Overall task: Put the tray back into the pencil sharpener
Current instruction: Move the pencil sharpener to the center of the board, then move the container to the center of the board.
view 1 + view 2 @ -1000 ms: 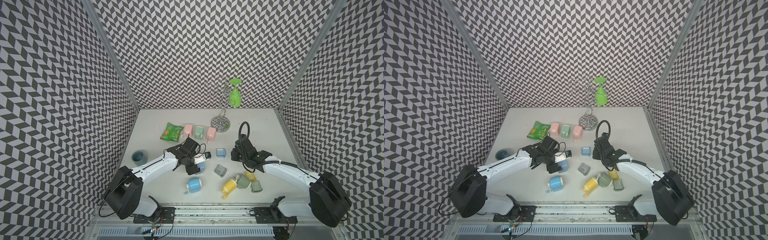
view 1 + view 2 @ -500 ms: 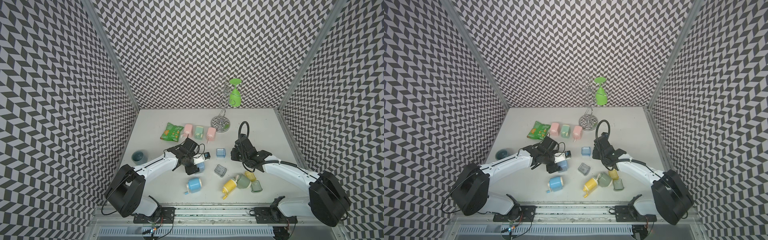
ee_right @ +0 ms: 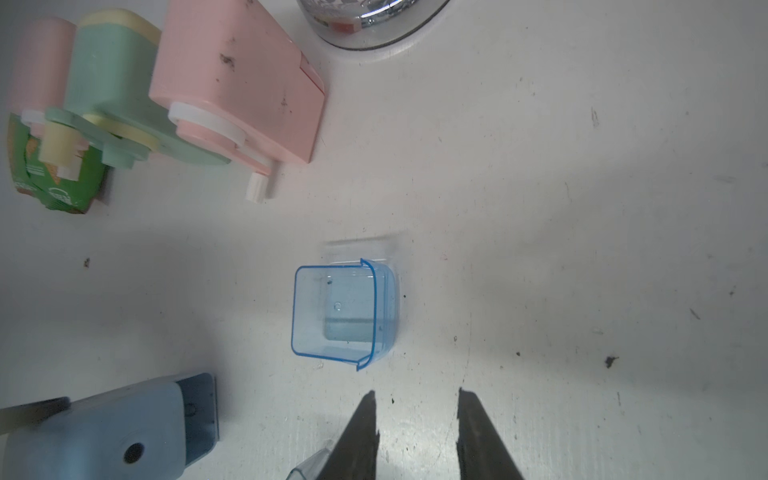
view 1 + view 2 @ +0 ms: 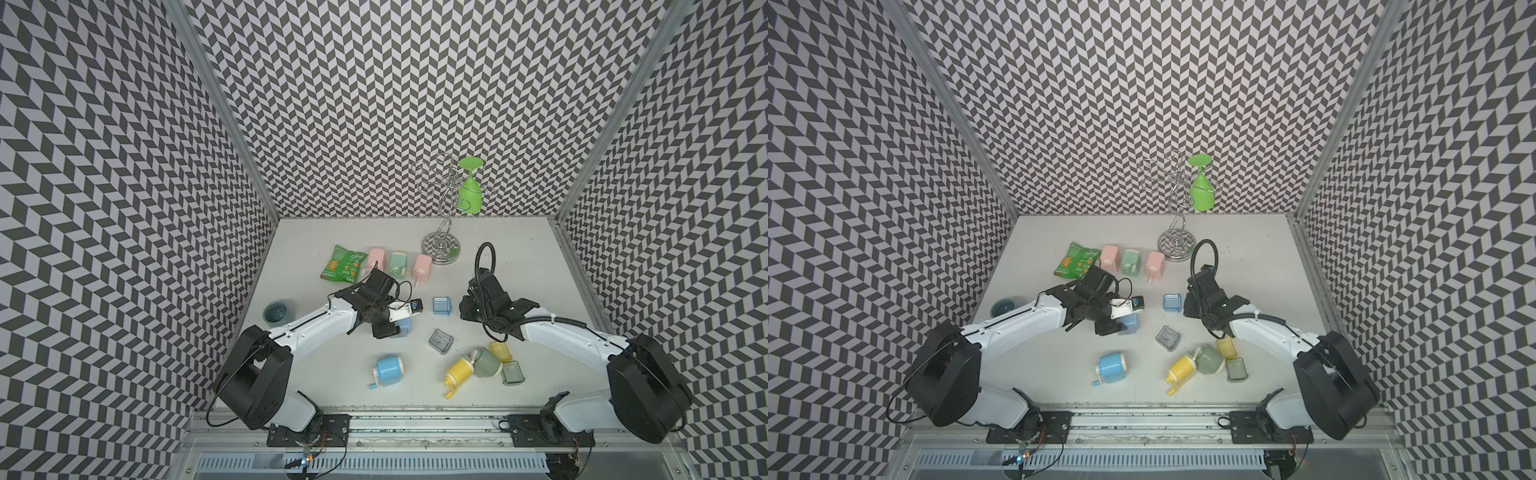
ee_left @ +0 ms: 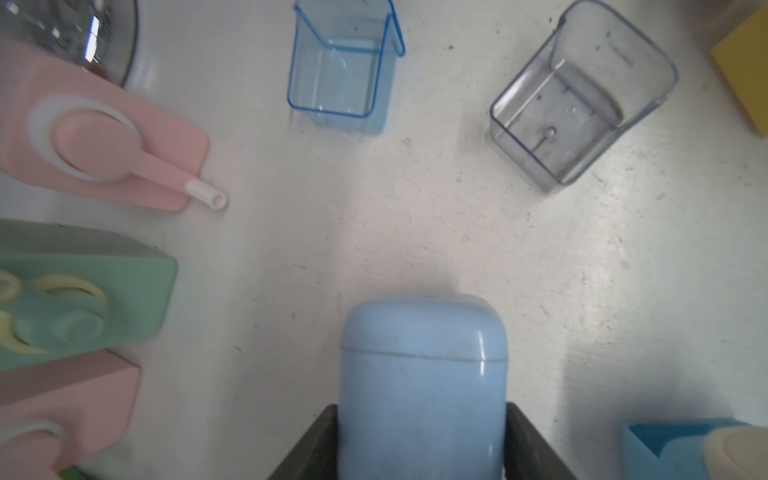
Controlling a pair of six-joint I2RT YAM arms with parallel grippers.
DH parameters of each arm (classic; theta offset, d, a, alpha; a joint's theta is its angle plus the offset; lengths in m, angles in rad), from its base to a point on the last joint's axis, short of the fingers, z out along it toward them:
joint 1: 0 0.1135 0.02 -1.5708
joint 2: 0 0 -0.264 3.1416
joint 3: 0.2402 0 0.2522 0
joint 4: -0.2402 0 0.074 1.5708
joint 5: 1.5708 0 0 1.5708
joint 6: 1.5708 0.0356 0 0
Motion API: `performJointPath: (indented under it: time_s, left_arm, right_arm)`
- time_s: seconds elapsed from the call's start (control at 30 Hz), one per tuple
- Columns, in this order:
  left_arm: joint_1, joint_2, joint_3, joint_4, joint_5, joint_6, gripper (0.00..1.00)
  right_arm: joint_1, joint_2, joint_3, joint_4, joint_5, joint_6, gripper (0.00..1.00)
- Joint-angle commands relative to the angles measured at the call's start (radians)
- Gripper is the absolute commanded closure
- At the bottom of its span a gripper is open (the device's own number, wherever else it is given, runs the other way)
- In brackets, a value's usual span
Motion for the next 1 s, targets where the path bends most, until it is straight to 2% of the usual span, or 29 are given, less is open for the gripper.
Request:
performJointPath:
  time_s: [0.0, 0.07, 0.33, 0.5, 0.63, 0.97]
  left_arm:
    - [0.005, 0.034, 0.058, 0.093, 0.014, 0.081, 0.38]
    - [0.005, 0.068, 0.092, 0.104, 0.012, 0.100, 0.38]
    - [0.006, 0.169, 0.203, 0.063, 0.044, 0.120, 0.40]
    - [0.007, 0.149, 0.166, 0.042, 0.082, 0.108, 0.30]
    - [0.007, 0.162, 0.165, 0.038, 0.057, 0.026, 0.19]
    - [0.009, 0.118, 0.152, 0.038, 0.050, -0.162, 0.08]
  right_arm:
    - [-0.029, 0.037, 0.014, 0.092, -0.109, -0.005, 0.67]
    - [-0.041, 0.050, 0.008, 0.114, -0.143, 0.002, 0.66]
    - [-0.053, 0.067, 0.021, 0.117, -0.137, -0.013, 0.63]
    - [-0.059, 0.058, 0.023, 0.108, -0.123, -0.022, 0.63]
    - [-0.062, 0.059, 0.023, 0.104, -0.126, -0.030, 0.63]
    - [-0.066, 0.031, 0.012, 0.097, -0.117, -0.041, 0.62]
